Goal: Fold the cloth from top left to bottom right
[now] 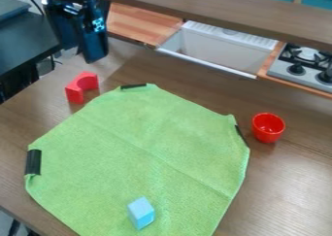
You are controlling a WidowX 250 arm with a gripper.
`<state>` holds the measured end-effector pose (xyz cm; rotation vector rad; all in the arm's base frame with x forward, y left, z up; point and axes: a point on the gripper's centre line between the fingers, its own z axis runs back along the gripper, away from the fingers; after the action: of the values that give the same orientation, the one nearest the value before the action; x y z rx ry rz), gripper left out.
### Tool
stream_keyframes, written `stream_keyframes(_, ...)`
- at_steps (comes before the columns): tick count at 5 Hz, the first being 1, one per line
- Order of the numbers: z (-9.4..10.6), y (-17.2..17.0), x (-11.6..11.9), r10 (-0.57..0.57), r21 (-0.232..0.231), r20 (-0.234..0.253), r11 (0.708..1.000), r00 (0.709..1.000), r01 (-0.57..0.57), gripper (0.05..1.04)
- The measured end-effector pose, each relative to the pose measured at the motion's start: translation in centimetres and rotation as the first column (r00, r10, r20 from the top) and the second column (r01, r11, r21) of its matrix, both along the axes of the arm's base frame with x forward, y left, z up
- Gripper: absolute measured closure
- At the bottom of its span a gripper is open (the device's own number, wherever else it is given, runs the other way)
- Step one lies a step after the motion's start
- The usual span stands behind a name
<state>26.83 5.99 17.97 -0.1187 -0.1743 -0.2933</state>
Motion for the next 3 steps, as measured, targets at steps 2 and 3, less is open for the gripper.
stream_keyframes(2, -4.0, 2.2, 4.8, 0.059, -0.075, -0.006, 0.995, 0.998, -0.06, 0.083)
stream_keyframes(3, -4.6, 4.0, 7.7, 0.043, -0.11, 0.106, 0.993, 0.993, -0.031, 0.083)
